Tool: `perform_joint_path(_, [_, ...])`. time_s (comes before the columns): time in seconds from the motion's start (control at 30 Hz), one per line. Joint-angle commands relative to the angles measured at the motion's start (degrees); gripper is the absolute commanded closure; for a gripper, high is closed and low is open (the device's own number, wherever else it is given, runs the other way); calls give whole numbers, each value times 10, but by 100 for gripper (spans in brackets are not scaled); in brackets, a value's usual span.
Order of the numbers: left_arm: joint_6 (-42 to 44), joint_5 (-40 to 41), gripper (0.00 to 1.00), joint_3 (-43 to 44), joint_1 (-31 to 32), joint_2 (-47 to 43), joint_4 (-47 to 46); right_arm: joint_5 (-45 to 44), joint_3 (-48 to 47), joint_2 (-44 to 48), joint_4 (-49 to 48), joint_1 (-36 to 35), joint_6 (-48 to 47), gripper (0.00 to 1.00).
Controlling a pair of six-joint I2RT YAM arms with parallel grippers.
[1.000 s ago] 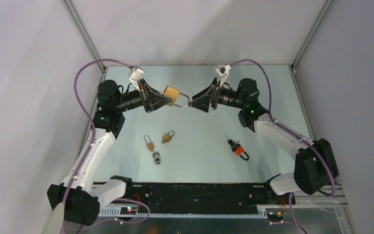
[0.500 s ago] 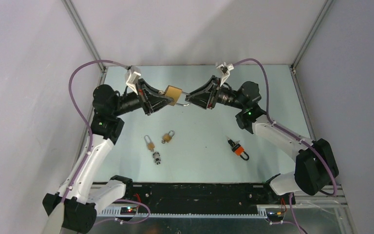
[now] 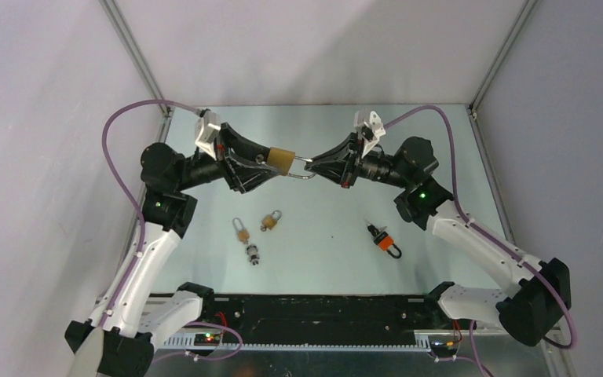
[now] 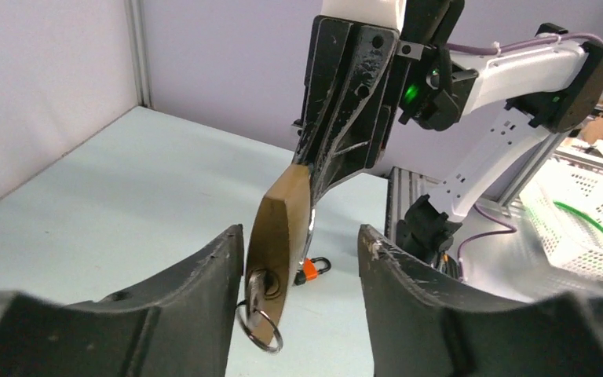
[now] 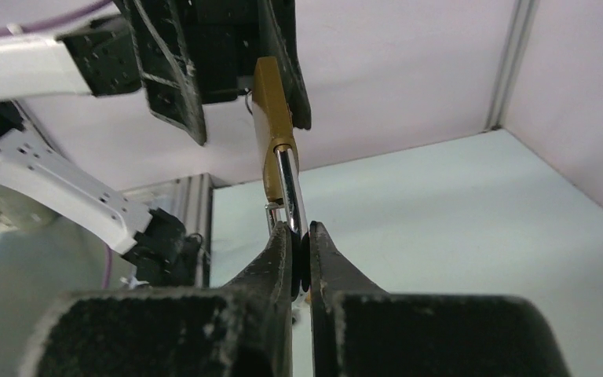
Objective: Lock with the key
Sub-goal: Lock the lock.
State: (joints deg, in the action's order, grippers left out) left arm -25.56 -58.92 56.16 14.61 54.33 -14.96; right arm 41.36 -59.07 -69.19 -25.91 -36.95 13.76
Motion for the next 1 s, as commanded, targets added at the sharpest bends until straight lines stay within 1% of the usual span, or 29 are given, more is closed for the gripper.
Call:
perform_joint_path(0.0, [8, -32, 32, 20, 3, -3, -33, -42, -37, 41, 25, -7, -108, 100])
perform_joint_path(0.07, [15, -37, 22, 20, 2, 1, -33, -42, -38, 49, 36, -10, -127, 100])
perform_joint_path(0.17, [32, -38, 15, 19, 3, 12, -33, -43, -38, 57, 50, -13, -136, 100])
perform_joint_path(0.3, [40, -44, 13, 19, 4, 34, -33, -34, -43, 59, 57, -18, -136, 100])
perform_joint_path(0.47, [29, -67, 13, 14, 5, 71, -33, -29, -46, 57, 56, -26, -156, 100])
perform_joint_path(0.6, [16, -106, 18, 0, 7, 83, -33, -31, -46, 57, 52, -27, -158, 100])
perform_joint_path(0.83, [4, -137, 34, -12, 13, 95, -33, -22, -46, 51, 47, -23, -147, 100])
perform_joint_path(0.97, [-15, -165, 43, -6, 13, 114, -33, -6, -49, 40, 37, -12, -114, 100])
